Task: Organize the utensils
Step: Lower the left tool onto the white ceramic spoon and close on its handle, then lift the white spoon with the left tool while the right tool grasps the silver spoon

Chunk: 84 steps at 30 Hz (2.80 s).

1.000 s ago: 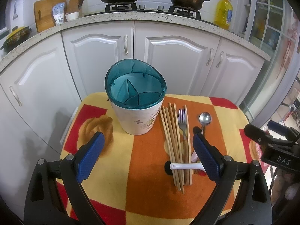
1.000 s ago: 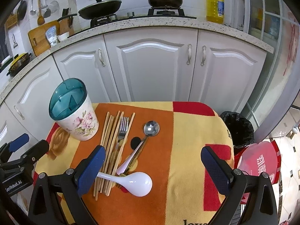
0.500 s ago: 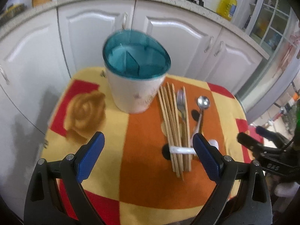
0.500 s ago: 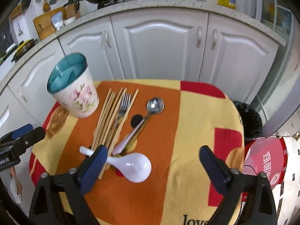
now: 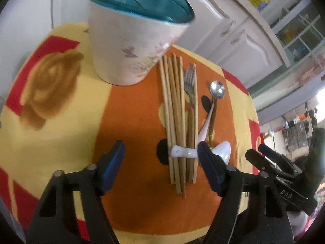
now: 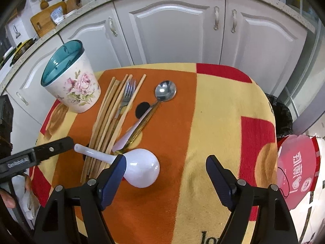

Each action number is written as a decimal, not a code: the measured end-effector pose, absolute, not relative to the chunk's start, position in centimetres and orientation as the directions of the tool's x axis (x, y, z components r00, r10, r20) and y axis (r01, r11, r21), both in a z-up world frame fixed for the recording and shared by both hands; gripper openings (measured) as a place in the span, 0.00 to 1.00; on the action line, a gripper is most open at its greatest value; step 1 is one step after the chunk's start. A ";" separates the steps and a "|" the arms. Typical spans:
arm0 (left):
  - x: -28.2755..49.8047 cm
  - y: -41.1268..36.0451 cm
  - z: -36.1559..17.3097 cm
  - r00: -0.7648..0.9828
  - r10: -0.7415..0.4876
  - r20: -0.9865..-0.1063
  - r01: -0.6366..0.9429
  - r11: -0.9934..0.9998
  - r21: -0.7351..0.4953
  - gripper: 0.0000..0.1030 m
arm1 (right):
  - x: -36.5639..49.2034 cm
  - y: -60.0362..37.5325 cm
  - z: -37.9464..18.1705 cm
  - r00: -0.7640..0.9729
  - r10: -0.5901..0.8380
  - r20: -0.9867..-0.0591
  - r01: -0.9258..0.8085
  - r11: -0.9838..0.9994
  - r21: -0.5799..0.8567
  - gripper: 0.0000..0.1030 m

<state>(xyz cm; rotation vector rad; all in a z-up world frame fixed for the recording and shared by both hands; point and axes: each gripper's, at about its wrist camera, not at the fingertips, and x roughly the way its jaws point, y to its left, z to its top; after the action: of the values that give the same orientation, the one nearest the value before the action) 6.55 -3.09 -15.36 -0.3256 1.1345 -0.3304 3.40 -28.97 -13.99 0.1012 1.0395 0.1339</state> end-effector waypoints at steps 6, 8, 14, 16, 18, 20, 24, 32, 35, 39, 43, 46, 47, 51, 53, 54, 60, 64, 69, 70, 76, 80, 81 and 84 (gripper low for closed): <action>7.4 -4.9 -16.7 0.348 -0.440 -0.828 0.120 0.897 -0.426 0.44 | 4.0 -29.2 -14.7 0.480 0.160 -0.863 -0.051 0.987 0.154 0.77; 7.5 -5.3 -16.9 0.337 -0.445 -0.830 0.132 0.895 -0.427 0.27 | 4.0 -29.3 -14.9 0.476 0.160 -0.865 -0.048 0.987 0.156 0.77; 7.3 -5.3 -16.7 0.353 -0.451 -0.820 0.166 0.892 -0.419 0.06 | 4.7 -29.6 -15.0 0.474 0.160 -0.866 -0.042 0.986 0.160 0.77; 7.1 -5.0 -16.4 0.361 -0.446 -0.819 0.171 0.895 -0.412 0.06 | 5.1 -29.6 -14.9 0.476 0.157 -0.866 -0.041 0.987 0.156 0.77; 7.0 -4.4 -16.1 0.367 -0.449 -0.815 0.167 0.894 -0.417 0.06 | 5.3 -29.7 -14.8 0.479 0.159 -0.863 -0.037 0.986 0.161 0.77; 6.9 -3.8 -15.6 0.366 -0.458 -0.810 0.160 0.889 -0.430 0.06 | 5.3 -29.8 -14.7 0.482 0.167 -0.860 -0.035 0.984 0.172 0.77; 6.1 -2.5 -14.6 0.347 -0.490 -0.800 0.170 0.871 -0.460 0.15 | 5.0 -29.8 -14.5 0.475 0.179 -0.861 -0.042 0.983 0.181 0.77; 3.4 -2.6 -14.2 0.265 -0.541 -0.798 0.240 0.839 -0.488 0.35 | 4.7 -29.8 -15.2 0.456 0.177 -0.872 -0.037 0.983 0.180 0.77; 2.8 -3.5 -15.0 0.227 -0.537 -0.813 0.249 0.839 -0.484 0.35 | 4.6 -29.6 -15.0 0.456 0.179 -0.872 -0.044 0.983 0.179 0.77; 2.6 -4.1 -15.7 0.209 -0.530 -0.822 0.249 0.842 -0.479 0.34 | 4.5 -29.6 -14.7 0.459 0.180 -0.870 -0.051 0.983 0.176 0.77; 2.7 -4.7 -16.0 0.216 -0.521 -0.826 0.258 0.846 -0.466 0.20 | 4.6 -29.6 -14.9 0.458 0.179 -0.871 -0.045 0.983 0.178 0.77; 3.1 -4.7 -16.4 0.227 -0.512 -0.829 0.239 0.854 -0.462 0.11 | 4.4 -29.5 -15.0 0.453 0.178 -0.873 -0.047 0.983 0.176 0.77; 3.1 -4.7 -16.4 0.233 -0.512 -0.827 0.240 0.854 -0.462 0.11 | 4.4 -29.5 -15.0 0.453 0.177 -0.873 -0.049 0.983 0.174 0.77; 2.6 -4.9 -15.7 0.261 -0.496 -0.828 0.278 0.860 -0.427 0.10 | 4.4 -29.7 -14.8 0.460 0.174 -0.871 -0.046 0.984 0.172 0.77; 2.5 -4.7 -15.1 0.268 -0.504 -0.821 0.274 0.857 -0.437 0.08 | 4.4 -29.8 -14.6 0.466 0.174 -0.868 -0.041 0.984 0.175 0.77; 2.4 -4.2 -14.4 0.277 -0.517 -0.810 0.271 0.851 -0.450 0.08 | 4.5 -29.9 -14.5 0.468 0.174 -0.866 -0.041 0.984 0.175 0.77; 2.2 -2.5 -9.4 0.360 -0.544 -0.758 0.311 0.836 -0.452 0.04 | 6.1 -30.1 -13.9 0.499 0.172 -0.849 -0.043 0.984 0.173 0.77; 2.4 -1.7 -7.0 0.398 -0.552 -0.733 0.323 0.832 -0.451 0.04 | 8.2 -30.3 -14.5 0.506 0.190 -0.842 -0.041 0.980 0.196 0.77; 2.8 -0.5 -5.1 0.437 -0.545 -0.716 0.313 0.838 -0.447 0.04 | 11.5 -31.1 -15.7 0.518 0.191 -0.834 -0.004 0.975 0.221 0.67; 2.8 -0.1 -4.6 0.446 -0.544 -0.711 0.309 0.839 -0.448 0.04 | 12.3 -31.5 -15.9 0.516 0.199 -0.833 0.013 0.971 0.240 0.62; 2.5 2.2 -1.9 0.497 -0.533 -0.685 0.293 0.846 -0.445 0.04 | 15.5 -31.9 -17.2 0.505 0.258 -0.824 0.014 0.952 0.306 0.53; 2.9 3.6 -0.2 0.537 -0.507 -0.674 0.276 0.861 -0.428 0.04 | 17.2 -31.8 -17.6 0.500 0.293 -0.815 -0.017 0.944 0.329 0.34; 3.1 4.0 0.2 0.546 -0.500 -0.672 0.270 0.865 -0.423 0.04 | 17.5 -31.8 -17.8 0.498 0.304 -0.812 -0.024 0.941 0.337 0.24; 3.5 5.2 1.2 0.577 -0.471 -0.668 0.249 0.880 -0.406 0.04 | 17.9 -31.5 -18.0 0.494 0.322 -0.808 -0.048 0.938 0.344 0.07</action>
<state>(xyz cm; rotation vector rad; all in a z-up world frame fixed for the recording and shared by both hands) 3.53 5.18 1.19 -0.2814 0.8592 -0.4274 17.90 -31.54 -17.97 0.2931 1.0340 0.2283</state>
